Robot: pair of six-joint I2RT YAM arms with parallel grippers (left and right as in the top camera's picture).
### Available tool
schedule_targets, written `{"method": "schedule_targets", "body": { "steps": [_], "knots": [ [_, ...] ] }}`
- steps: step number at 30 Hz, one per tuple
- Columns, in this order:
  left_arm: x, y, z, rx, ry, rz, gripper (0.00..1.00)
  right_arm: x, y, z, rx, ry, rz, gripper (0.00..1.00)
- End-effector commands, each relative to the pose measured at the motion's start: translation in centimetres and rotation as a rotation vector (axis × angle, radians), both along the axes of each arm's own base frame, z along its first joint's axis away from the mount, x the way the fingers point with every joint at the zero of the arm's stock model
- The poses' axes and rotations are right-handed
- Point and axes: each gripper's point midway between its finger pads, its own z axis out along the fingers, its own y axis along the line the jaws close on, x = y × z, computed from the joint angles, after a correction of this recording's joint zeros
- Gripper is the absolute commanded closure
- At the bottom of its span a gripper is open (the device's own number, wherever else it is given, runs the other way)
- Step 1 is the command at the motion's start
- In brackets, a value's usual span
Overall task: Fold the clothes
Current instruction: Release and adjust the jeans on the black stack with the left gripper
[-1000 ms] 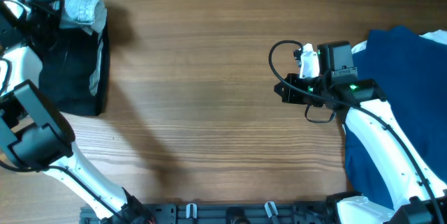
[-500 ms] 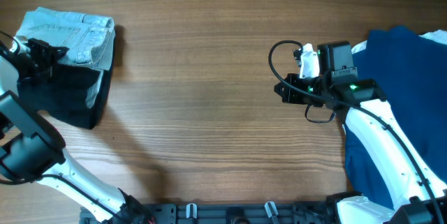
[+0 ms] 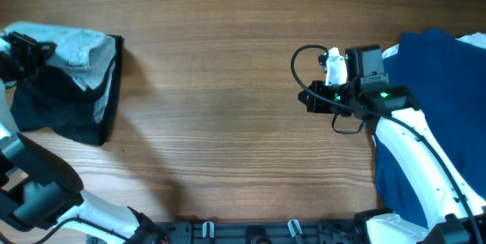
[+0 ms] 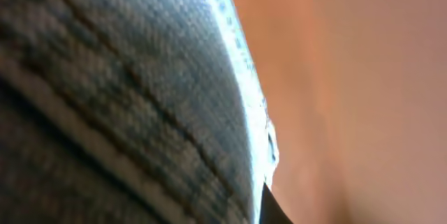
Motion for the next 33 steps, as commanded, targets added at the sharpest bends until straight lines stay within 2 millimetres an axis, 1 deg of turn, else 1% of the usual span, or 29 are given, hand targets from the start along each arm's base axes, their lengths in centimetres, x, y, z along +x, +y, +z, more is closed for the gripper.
{"method": "schedule_targets", "body": {
  "steps": [1,3,4,5,6,7,8,9,11,14,15,16,17,18,19,20,21,22,23,24,26,27,28,29,30,31,33],
  "knots": [
    [-3.0,2.5,-1.7,0.146,0.161,0.067,0.91,0.0,0.0,0.1,-0.022,-0.028,0.033,0.94],
    [-3.8,3.2,-2.1,0.183,0.21,0.092,0.78,0.0,0.0,0.1,-0.023,-0.028,0.033,0.95],
    [-4.3,3.6,-2.3,0.206,0.237,0.106,0.69,0.0,0.0,0.1,-0.023,-0.029,0.034,0.94],
    [-4.7,3.9,-2.5,0.221,0.262,0.117,0.56,0.0,0.0,0.1,-0.024,-0.03,0.035,0.95],
    [-5.1,4.0,-2.7,0.226,0.284,0.122,0.47,0.0,0.0,0.1,-0.024,-0.03,0.035,0.94],
    [-5.4,3.9,-2.8,0.219,0.293,0.121,0.34,0.0,0.0,0.1,-0.024,-0.03,0.035,0.94],
    [-5.7,3.8,-2.9,0.209,0.305,0.122,0.29,0.0,0.0,0.1,-0.024,-0.029,0.035,0.94],
    [-6.4,3.6,-2.9,0.189,0.322,0.125,0.28,0.0,0.0,0.1,-0.024,-0.029,0.035,0.94],
    [-7.5,3.0,-2.4,0.119,0.327,0.125,0.32,0.0,0.0,0.1,-0.024,-0.031,0.036,0.94],
    [-9.1,1.9,-0.6,0.02,0.294,0.118,0.42,0.1,-0.1,0.0,-0.031,-0.037,0.037,0.93],
    [-9.6,1.6,0.0,0.005,0.284,0.114,0.51,0.2,-0.3,0.0,-0.042,-0.038,0.031,0.91],
    [-10.1,1.4,0.6,0.007,0.279,0.107,0.58,0.2,-0.3,0.0,-0.043,-0.039,0.032,0.91],
    [-10.5,1.1,1.2,0.015,0.274,0.1,0.62,0.2,-0.3,0.0,-0.042,-0.039,0.031,0.9],
    [-10.7,0.9,1.8,0.028,0.265,0.096,0.73,0.3,-0.3,0.0,-0.042,-0.041,0.031,0.9],
    [-10.7,0.8,2.4,0.039,0.251,0.097,0.92,0.3,-0.3,0.0,-0.042,-0.044,0.031,0.9],
    [-10.2,0.8,2.8,0.062,0.232,0.093,0.96,0.4,-0.3,0.1,-0.041,-0.047,0.031,0.9],
    [-9.6,1.3,2.9,0.109,0.223,0.094,0.96,0.5,-0.2,0.1,-0.04,-0.05,0.03,0.9],
    [-8.8,2.2,2.5,0.187,0.226,0.1,0.96,0.5,-0.2,0.1,-0.037,-0.051,0.026,0.9],
    [-8.1,3.1,1.5,0.252,0.248,0.132,0.96,0.5,-0.2,0.1,-0.037,-0.05,0.025,0.9],
    [-7.5,3.5,0.7,0.285,0.256,0.143,0.96,0.5,-0.2,0.1,-0.037,-0.05,0.025,0.9],
    [-6.4,3.3,-1.4,0.309,0.264,0.133,0.96,0.5,-0.2,0.1,-0.037,-0.051,0.024,0.9],
    [-6.2,2.9,-3.7,0.304,0.295,0.116,0.96,0.5,-0.2,0.1,-0.036,-0.05,0.024,0.9],
    [-6.6,2.3,-5.8,0.276,0.339,0.105,0.96,0.5,-0.2,0.1,-0.036,-0.049,0.023,0.9],
    [-7.4,1.6,-7.8,0.234,0.394,0.11,0.96,0.5,-0.2,0.1,-0.035,-0.049,0.023,0.9],
    [-8.5,1.1,-9.4,0.2,0.452,0.127,0.96,0.5,-0.2,0.1,-0.035,-0.049,0.023,0.9],
    [-10.3,0.8,-11.9,0.171,0.544,0.171,0.96,0.5,-0.2,0.1,-0.035,-0.049,0.023,0.9],
    [-11.8,0.7,-14.7,0.156,0.614,0.201,0.96,0.5,-0.2,0.1,-0.035,-0.049,0.023,0.9]
  ]
}}
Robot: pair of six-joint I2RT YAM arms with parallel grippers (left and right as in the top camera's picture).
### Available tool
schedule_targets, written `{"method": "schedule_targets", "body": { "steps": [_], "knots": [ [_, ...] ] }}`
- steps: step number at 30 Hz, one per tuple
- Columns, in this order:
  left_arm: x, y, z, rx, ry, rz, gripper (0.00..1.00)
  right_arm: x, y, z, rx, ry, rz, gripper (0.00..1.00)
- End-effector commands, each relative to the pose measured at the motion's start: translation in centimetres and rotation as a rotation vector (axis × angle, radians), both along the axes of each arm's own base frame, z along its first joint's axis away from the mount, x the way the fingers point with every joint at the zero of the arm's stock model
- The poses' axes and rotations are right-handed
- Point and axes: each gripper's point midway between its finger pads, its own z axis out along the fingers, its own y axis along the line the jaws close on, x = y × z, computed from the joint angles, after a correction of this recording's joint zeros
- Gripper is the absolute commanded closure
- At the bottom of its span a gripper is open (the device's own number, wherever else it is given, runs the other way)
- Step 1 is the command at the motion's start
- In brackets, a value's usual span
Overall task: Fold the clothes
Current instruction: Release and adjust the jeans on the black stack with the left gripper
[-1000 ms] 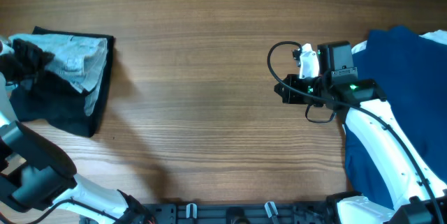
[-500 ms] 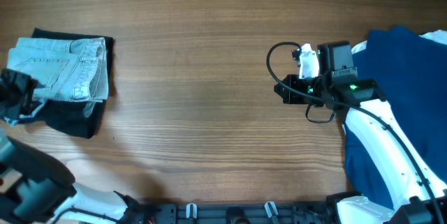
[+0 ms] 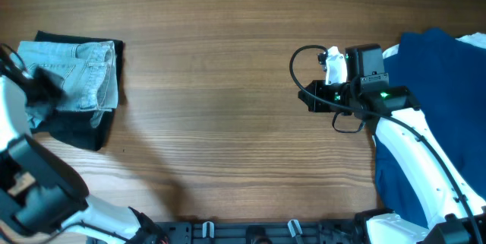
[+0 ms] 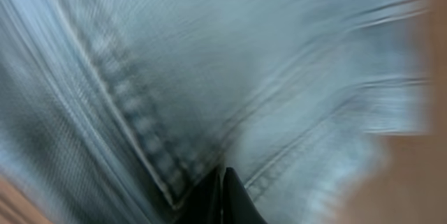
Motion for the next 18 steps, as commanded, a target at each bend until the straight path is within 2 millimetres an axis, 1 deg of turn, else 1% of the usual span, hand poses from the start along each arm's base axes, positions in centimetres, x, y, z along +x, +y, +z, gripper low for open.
{"method": "schedule_targets", "body": {
  "steps": [1,2,3,5,6,8,10,11,13,14,15,16,18],
  "knots": [
    [-4.2,-0.2,-6.0,-0.031,0.189,0.126,0.96,0.1,0.0,0.1,-0.009,-0.01,0.003,0.9],
    [-4.3,-0.3,-6.4,-0.044,0.189,0.128,0.96,0.1,0.0,0.1,-0.009,-0.011,0.003,0.9],
    [-3.9,-0.4,-6.4,-0.055,0.168,0.121,0.96,0.2,0.0,0.1,-0.009,-0.015,0.004,0.9],
    [-1.9,-0.9,-6.1,-0.085,0.075,0.068,0.96,0.4,0.1,0.3,-0.006,-0.029,0.003,0.9],
    [-0.5,-1.5,-5.8,-0.103,0.01,0.002,0.94,0.6,0.1,0.4,-0.003,-0.035,0.003,0.9],
    [0.3,-2.7,-5.0,-0.157,-0.033,-0.023,0.96,0.5,0.1,0.4,0.003,-0.023,-0.011,0.9],
    [1.4,-3.9,-2.9,-0.201,-0.115,-0.099,0.96,0.4,0.0,0.3,0.0,-0.017,-0.009,0.9],
    [1.6,-3.9,-1.7,-0.193,-0.137,-0.117,0.96,0.4,0.0,0.3,0.0,-0.017,-0.009,0.9],
    [1.8,-3.6,1.3,-0.135,-0.185,-0.152,0.94,0.4,0.0,0.3,0.0,-0.017,-0.009,0.9],
    [2.0,-3.4,3.3,-0.093,-0.228,-0.158,0.94,0.4,0.0,0.3,-0.001,-0.017,-0.009,0.9],
    [2.2,-3.2,4.8,-0.045,-0.26,-0.164,0.94,0.4,0.1,0.3,0.0,-0.019,-0.009,0.9],
    [2.4,-2.7,6.0,0.023,-0.27,-0.166,0.93,0.5,0.1,0.4,0.001,-0.024,-0.01,0.9],
    [3.0,-2.1,6.5,0.144,-0.246,-0.196,0.91,0.6,0.1,0.4,0.005,-0.025,-0.015,0.9]
  ]
}}
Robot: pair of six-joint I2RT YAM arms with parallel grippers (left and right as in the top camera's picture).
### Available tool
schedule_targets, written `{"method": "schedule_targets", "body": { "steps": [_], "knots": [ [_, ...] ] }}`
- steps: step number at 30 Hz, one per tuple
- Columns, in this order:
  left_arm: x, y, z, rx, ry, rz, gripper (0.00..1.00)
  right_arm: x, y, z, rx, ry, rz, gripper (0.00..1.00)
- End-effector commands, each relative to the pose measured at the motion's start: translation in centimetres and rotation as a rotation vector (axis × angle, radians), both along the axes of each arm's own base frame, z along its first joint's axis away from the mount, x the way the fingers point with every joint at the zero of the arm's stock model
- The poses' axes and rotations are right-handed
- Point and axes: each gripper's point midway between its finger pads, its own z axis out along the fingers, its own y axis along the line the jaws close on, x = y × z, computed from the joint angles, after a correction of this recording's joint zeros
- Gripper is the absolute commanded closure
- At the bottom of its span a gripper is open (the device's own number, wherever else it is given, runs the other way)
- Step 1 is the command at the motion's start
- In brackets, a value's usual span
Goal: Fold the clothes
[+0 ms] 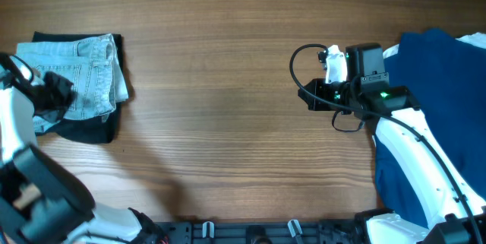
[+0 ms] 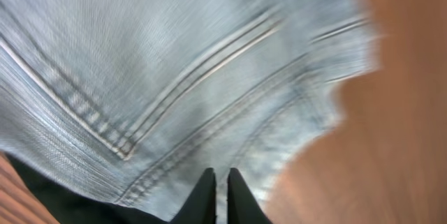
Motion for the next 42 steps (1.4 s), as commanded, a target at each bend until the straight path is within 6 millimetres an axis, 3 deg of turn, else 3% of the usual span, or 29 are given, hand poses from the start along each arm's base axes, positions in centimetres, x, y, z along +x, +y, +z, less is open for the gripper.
{"method": "schedule_targets", "body": {
  "steps": [1,4,6,8,12,18,20,28,30,32,34,36,37,39,42],
  "knots": [
    [1.8,0.7,3.1,0.224,-0.039,-0.068,0.91,0.3,0.0,0.2,-0.001,-0.011,-0.011,0.9],
    [4.4,0.4,-0.3,0.304,0.019,-0.106,0.93,0.7,0.1,0.5,0.003,-0.03,-0.016,0.9],
    [6.0,-0.2,-3.9,0.314,0.058,-0.127,0.96,0.8,0.1,0.5,0.003,-0.033,-0.016,0.9],
    [6.4,-0.6,-7.6,0.308,0.122,-0.119,0.96,0.7,0.1,0.5,0.003,-0.03,-0.017,0.9],
    [6.6,-2.8,-11.1,0.268,0.174,-0.179,0.96,0.5,0.0,0.4,0.001,-0.022,-0.017,0.9],
    [8.1,-10.0,-11.7,0.257,0.173,-0.347,0.96,0.4,0.0,0.3,0.0,-0.017,-0.016,0.9],
    [8.4,-11.3,-11.7,0.255,0.171,-0.344,0.96,0.4,0.0,0.3,0.0,-0.015,-0.017,0.9],
    [7.5,-11.0,-11.6,0.239,0.209,-0.29,0.96,0.4,0.0,0.3,0.0,-0.016,-0.016,0.9],
    [7.2,-10.5,-9.8,0.243,0.194,-0.281,0.94,0.4,0.0,0.3,0.0,-0.016,-0.016,0.9],
    [7.3,-10.1,-5.5,0.257,0.14,-0.28,0.89,0.4,0.0,0.3,-0.001,-0.017,-0.015,0.89],
    [6.7,-10.2,0.9,0.307,0.065,-0.316,0.78,0.8,0.1,0.7,0.003,-0.041,-0.013,0.83],
    [5.8,-10.7,5.6,0.352,-0.006,-0.349,0.7,1.3,0.2,2.1,0.012,-0.091,-0.012,0.81],
    [4.7,-11.4,8.9,0.384,-0.065,-0.389,0.64,1.7,0.2,3.8,0.012,-0.15,0.003,0.8],
    [2.8,-12.8,13.4,0.428,-0.162,-0.438,0.6,2.3,-0.1,7.3,-0.003,-0.263,0.008,0.8],
    [-1.4,-15.8,20.4,0.528,-0.351,-0.528,0.5,1.9,-3.0,14.7,-0.114,-0.491,-0.09,0.8]
  ]
}}
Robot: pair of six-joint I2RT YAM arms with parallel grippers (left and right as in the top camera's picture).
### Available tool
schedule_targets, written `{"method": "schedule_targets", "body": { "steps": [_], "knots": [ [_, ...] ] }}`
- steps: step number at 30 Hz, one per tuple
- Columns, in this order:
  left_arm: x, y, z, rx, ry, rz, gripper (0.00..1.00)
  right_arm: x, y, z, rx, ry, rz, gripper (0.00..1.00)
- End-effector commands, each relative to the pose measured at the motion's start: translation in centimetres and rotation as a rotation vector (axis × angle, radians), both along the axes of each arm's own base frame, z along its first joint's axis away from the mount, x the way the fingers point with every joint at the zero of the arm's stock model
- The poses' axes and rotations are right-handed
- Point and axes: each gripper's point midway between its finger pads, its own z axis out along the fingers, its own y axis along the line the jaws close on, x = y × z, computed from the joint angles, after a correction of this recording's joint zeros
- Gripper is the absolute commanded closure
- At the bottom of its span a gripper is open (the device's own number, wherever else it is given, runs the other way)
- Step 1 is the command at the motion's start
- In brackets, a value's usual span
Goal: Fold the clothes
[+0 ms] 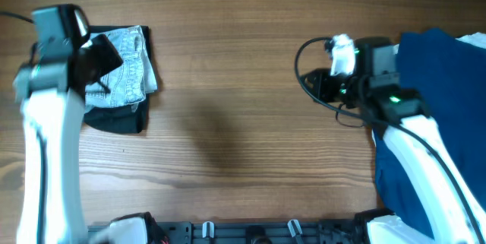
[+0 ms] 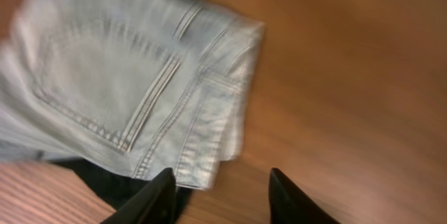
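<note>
Folded light-blue denim jeans point(image 1: 130, 68) lie on a folded black garment point(image 1: 115, 116) at the table's left. The left wrist view shows the jeans point(image 2: 133, 84) with a back pocket up and the black cloth point(image 2: 112, 185) under their near edge. My left gripper point(image 2: 223, 197) hovers open just off the jeans' corner, nothing between its fingers; from overhead it point(image 1: 112, 60) sits over the stack's left part. My right gripper point(image 1: 317, 84) hangs over bare wood at the right, its jaws unclear.
A large dark blue garment point(image 1: 440, 122) with a light piece at its top corner covers the table's right end, partly under the right arm. A black cable loops round the right wrist point(image 1: 304, 69). Bare wood table point(image 1: 235, 122) lies between the two piles.
My left gripper was shut and close over the denim; now it is open and farther back from it. The jeans-and-black stack lies farther right. The right arm has shifted slightly up.
The jeans were first bunched over the black garment at the table's left edge, my left gripper pressed into them. Then they lay flat and folded on the black cloth. The stack then lay a little to the right, and now farther right, released.
</note>
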Motion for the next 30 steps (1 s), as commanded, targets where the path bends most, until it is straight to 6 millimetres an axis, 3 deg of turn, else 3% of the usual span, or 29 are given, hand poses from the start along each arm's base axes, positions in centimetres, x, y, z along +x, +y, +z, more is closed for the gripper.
{"method": "schedule_targets", "body": {
  "steps": [1,2,3,4,5,6,7,11,13,22,26,30],
  "knots": [
    [-4.7,-3.9,7.6,0.084,-0.196,-0.187,0.48,-0.5,-3.1,10.5,-0.114,-0.337,-0.094,0.8],
    [-5.9,-4.7,8.4,0.084,-0.217,-0.208,0.18,-1.5,-3.9,12.5,-0.135,-0.401,-0.117,0.78],
    [-7.6,-5.8,9.3,0.083,-0.242,-0.244,0.0,-3.2,-4.6,14.7,-0.144,-0.476,-0.135,0.73],
    [-8.8,-6.5,9.7,0.079,-0.254,-0.267,0.0,-4.3,-5.0,15.8,-0.142,-0.515,-0.144,0.67],
    [-10.9,-7.2,10.3,0.078,-0.273,-0.295,0.0,-7.4,-5.6,18.4,-0.128,-0.613,-0.15,0.35],
    [-11.4,-7.2,10.5,0.078,-0.28,-0.297,0.0,-8.3,-5.8,19.0,-0.122,-0.638,-0.153,0.12],
    [-11.8,-7.2,10.7,0.078,-0.287,-0.296,0.0,-9.2,-6.0,19.6,-0.116,-0.66,-0.157,0.0],
    [-12.7,-7.2,11.3,0.081,-0.315,-0.295,0.0,-11.6,-6.5,20.9,-0.099,-0.722,-0.165,0.0],
    [-12.9,-7.1,11.2,0.08,-0.307,-0.295,0.0,-11.8,-6.5,20.6,-0.102,-0.712,-0.164,0.0],
    [-12.8,-7.1,11.1,0.08,-0.306,-0.296,0.0,-13.3,-6.5,15.1,-0.156,-0.483,-0.121,0.0],
    [-12.8,-7.1,11.1,0.08,-0.306,-0.296,0.0,-12.7,-7.5,15.4,-0.228,-0.525,-0.144,0.0],
    [-12.8,-7.1,11.1,0.08,-0.306,-0.296,0.0,-9.9,-7.9,16.6,-0.203,-0.692,-0.218,0.0]
  ]
}}
